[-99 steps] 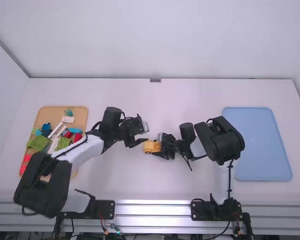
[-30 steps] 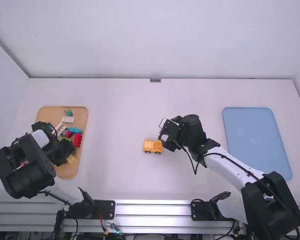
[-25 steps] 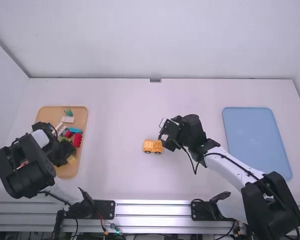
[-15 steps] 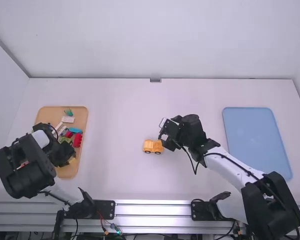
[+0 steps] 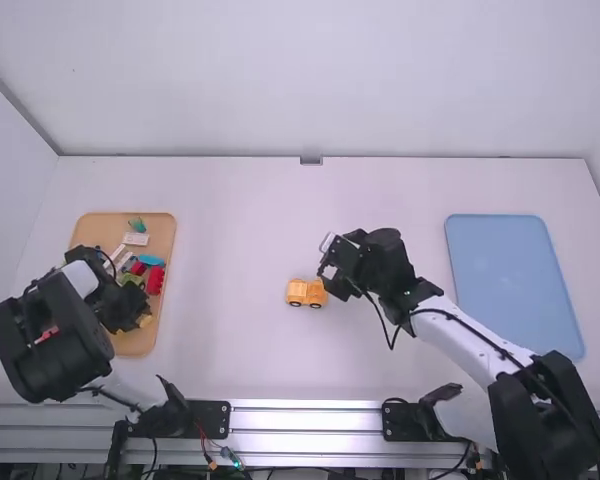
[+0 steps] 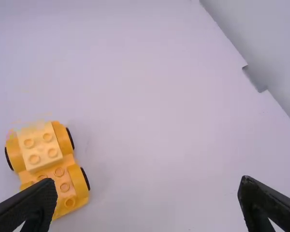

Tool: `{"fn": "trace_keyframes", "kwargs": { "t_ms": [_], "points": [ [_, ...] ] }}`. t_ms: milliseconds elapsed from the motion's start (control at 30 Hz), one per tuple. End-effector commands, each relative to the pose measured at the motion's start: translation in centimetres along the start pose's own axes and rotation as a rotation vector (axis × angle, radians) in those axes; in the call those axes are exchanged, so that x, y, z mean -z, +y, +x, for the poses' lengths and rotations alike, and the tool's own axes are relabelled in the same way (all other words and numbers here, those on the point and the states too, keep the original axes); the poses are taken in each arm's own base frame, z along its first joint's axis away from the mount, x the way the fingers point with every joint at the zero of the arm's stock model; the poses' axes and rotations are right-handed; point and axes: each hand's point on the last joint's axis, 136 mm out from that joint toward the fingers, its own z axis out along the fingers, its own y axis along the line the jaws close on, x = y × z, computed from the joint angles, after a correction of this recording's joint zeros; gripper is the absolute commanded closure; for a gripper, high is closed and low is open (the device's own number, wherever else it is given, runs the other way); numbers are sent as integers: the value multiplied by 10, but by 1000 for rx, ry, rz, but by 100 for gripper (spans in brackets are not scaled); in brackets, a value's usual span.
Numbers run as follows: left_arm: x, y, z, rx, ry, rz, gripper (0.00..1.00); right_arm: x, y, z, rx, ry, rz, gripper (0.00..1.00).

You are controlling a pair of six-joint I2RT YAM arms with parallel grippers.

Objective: Assemble lego blocks to make yellow taxi

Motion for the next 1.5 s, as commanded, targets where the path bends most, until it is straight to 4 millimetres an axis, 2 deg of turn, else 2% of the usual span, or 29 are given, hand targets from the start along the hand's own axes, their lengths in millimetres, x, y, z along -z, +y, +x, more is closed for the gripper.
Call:
{"fn": "trace_keyframes", "kwargs": {
  "t_ms": [0, 67, 167, 233, 267, 333, 367, 467, 500, 600, 733, 800, 900, 1000, 1033, 1100, 1133, 1267, 1467],
  "points": [
    [32, -23, -13, -41, -89, 100, 98, 16, -7, -19, -73, -63, 34, 1],
    [56, -57, -11, -166, -139, 247, 98, 29, -14, -27, -114, -92, 61, 1],
    [78, -89, 0, -295, -190, 303, 98, 46, -24, -29, -202, -110, 94, 1],
    [81, -98, 5, -339, -203, 295, 98, 52, -27, -29, -235, -114, 106, 1],
    [85, -114, 12, -409, -211, 295, 98, 59, -30, -28, -268, -115, 117, 1],
    [92, -153, 35, -599, -212, 320, 98, 74, -34, -26, -288, -116, 140, 1],
    [93, -159, 39, -630, -212, 325, 98, 76, -33, -26, -289, -116, 142, 1],
    [99, -220, 84, -950, -215, 346, 98, 101, -39, -26, -353, -130, 198, 1],
    [99, -224, 88, -974, -215, 344, 98, 104, -41, -25, -372, -128, 213, 1],
    [95, -268, 135, -1206, -185, 330, 98, 134, -59, -8, -514, -99, 385, 1],
    [84, -299, 172, -1391, -118, 316, 98, 160, -64, 2, -606, -101, 491, 1],
    [77, -308, 181, -1444, -94, 303, 98, 166, -64, 4, -627, -102, 513, 1],
    [53, -333, 213, -1655, -27, 278, 99, 195, -69, 20, -729, -103, 648, 1],
    [35, -345, 243, -1840, 5, 271, 98, 210, -69, 28, -768, -109, 710, 1],
    [25, -347, 257, -1951, 17, 267, 98, 216, -68, 29, -768, -112, 723, 1],
    [20, -348, 268, -2028, 17, 273, 98, 219, -66, 31, -770, -113, 730, 1],
    [14, -352, 284, -2107, 7, 290, 98, 221, -65, 33, -770, -120, 740, 1],
    [5, -351, 316, -2250, 10, 307, 98, 231, -68, 44, -823, -136, 815, 1],
    [-12, -350, 331, -2350, -38, 216, 99, 234, -67, 42, -820, -177, 822, 1]
  ]
}}
